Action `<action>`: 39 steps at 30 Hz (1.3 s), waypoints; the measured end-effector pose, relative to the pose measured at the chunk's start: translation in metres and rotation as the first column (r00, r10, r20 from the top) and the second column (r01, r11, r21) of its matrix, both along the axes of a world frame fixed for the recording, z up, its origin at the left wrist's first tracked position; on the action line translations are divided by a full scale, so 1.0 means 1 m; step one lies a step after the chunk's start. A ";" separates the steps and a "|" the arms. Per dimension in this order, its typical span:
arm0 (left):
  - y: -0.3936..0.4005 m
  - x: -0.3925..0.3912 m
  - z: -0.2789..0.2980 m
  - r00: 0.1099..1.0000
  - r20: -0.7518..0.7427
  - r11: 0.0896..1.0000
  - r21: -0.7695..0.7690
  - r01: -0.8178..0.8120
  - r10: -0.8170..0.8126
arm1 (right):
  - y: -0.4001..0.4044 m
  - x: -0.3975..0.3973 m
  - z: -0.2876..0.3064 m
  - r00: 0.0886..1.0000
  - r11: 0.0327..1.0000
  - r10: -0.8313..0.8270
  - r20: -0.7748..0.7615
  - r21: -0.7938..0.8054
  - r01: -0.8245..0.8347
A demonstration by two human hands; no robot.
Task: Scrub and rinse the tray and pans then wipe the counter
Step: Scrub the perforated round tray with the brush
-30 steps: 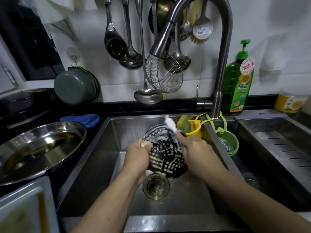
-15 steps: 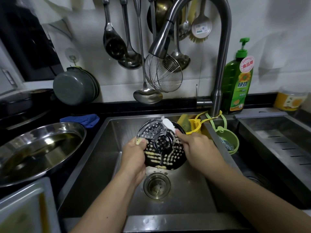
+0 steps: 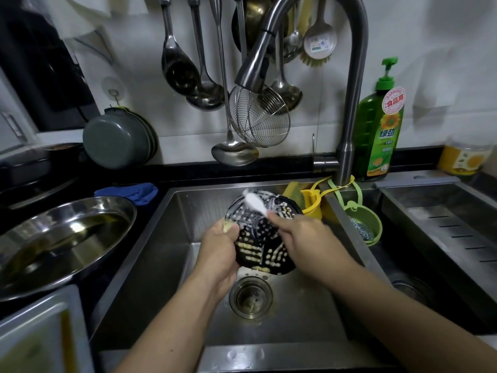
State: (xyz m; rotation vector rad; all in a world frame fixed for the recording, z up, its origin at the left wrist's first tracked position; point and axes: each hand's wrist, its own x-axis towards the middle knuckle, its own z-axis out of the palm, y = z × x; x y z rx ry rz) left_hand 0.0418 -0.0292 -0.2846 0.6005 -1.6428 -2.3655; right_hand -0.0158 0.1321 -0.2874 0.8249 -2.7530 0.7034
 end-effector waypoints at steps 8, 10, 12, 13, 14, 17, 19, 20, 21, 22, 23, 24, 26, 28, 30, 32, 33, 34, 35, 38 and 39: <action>0.000 0.003 0.005 0.996 -0.048 0.992 0.101 0.080 -0.076 | 0.000 0.011 0.000 0.989 0.990 0.132 0.067 0.042 -0.134; 0.003 0.002 0.004 0.992 -0.061 0.989 0.099 0.113 -0.107 | -0.001 0.005 0.004 0.999 0.999 0.045 0.014 0.029 -0.045; 0.004 0.000 0.005 0.992 -0.080 0.987 0.122 0.102 -0.093 | -0.004 0.009 0.001 0.994 0.994 0.106 0.035 0.030 -0.107; 0.003 0.000 0.005 0.992 -0.096 0.987 0.137 0.089 -0.076 | -0.004 0.014 -0.003 0.984 0.985 0.164 0.074 0.036 -0.167; 0.000 -0.001 0.005 0.992 -0.116 0.986 0.149 0.073 -0.055 | -0.003 0.020 -0.004 0.970 0.975 0.212 0.117 0.037 -0.218; -0.004 0.001 0.007 0.990 -0.126 0.983 0.169 0.076 -0.055 | 0.000 0.011 -0.002 0.976 0.981 0.181 0.123 0.043 -0.188; 0.002 0.002 0.008 0.987 -0.121 0.980 0.153 0.127 -0.109 | -0.002 0.004 0.001 0.994 0.994 0.106 0.030 0.028 -0.107; 0.004 0.001 0.007 0.985 -0.124 0.980 0.147 0.134 -0.116 | -0.004 0.004 0.002 0.996 0.996 0.088 0.012 0.012 -0.088; 0.005 0.000 0.006 0.987 -0.129 0.981 0.153 0.120 -0.100 | -0.005 0.003 -0.001 0.994 0.995 0.100 0.032 0.007 -0.100; 0.005 0.000 0.007 0.989 -0.133 0.981 0.168 0.092 -0.070 | -0.006 0.006 -0.003 0.987 0.990 0.139 0.075 0.001 -0.139; 0.002 -0.001 0.007 0.989 -0.145 0.980 0.189 0.062 -0.035 | -0.005 0.010 -0.007 0.974 0.982 0.185 0.132 0.005 -0.188; -0.001 -0.001 0.008 0.987 -0.159 0.979 0.202 0.031 0.001 | -0.003 0.014 -0.008 0.957 0.974 0.222 0.187 0.006 -0.227; -0.006 0.000 0.011 0.984 -0.176 0.978 0.207 0.001 0.036 | 0.000 0.013 -0.003 0.948 0.970 0.231 0.220 0.028 -0.243; -0.002 0.001 0.012 0.982 -0.189 0.980 0.196 0.018 0.020 | -0.002 0.008 -0.001 0.971 0.978 0.200 0.130 0.036 -0.206; 0.007 0.000 0.010 0.981 -0.195 0.983 0.175 0.052 -0.017 | -0.006 0.008 0.000 0.986 0.987 0.161 0.042 0.023 -0.162; 0.009 0.001 0.010 0.981 -0.194 0.979 0.200 0.032 0.008 | -0.007 0.008 -0.002 0.982 0.985 0.171 0.074 0.005 -0.172; 0.005 0.001 0.011 0.980 -0.194 0.973 0.231 0.002 0.045 | -0.006 0.009 -0.003 0.975 0.982 0.188 0.119 0.009 -0.190; 0.000 0.001 0.012 0.977 -0.197 0.965 0.260 -0.030 0.083 | -0.003 0.013 -0.003 0.965 0.975 0.210 0.156 0.037 -0.218; -0.006 0.001 0.014 0.973 -0.199 0.957 0.285 -0.055 0.116 | -0.002 0.014 -0.003 0.955 0.965 0.234 0.179 0.073 -0.250; -0.013 -0.001 0.013 0.974 -0.163 0.934 0.344 -0.095 0.159 | -0.002 0.015 -0.002 0.950 0.947 0.273 0.152 0.129 -0.293; -0.010 -0.002 0.012 0.977 -0.143 0.934 0.344 -0.099 0.156 | -0.003 0.015 -0.002 0.956 0.955 0.261 0.130 0.108 -0.275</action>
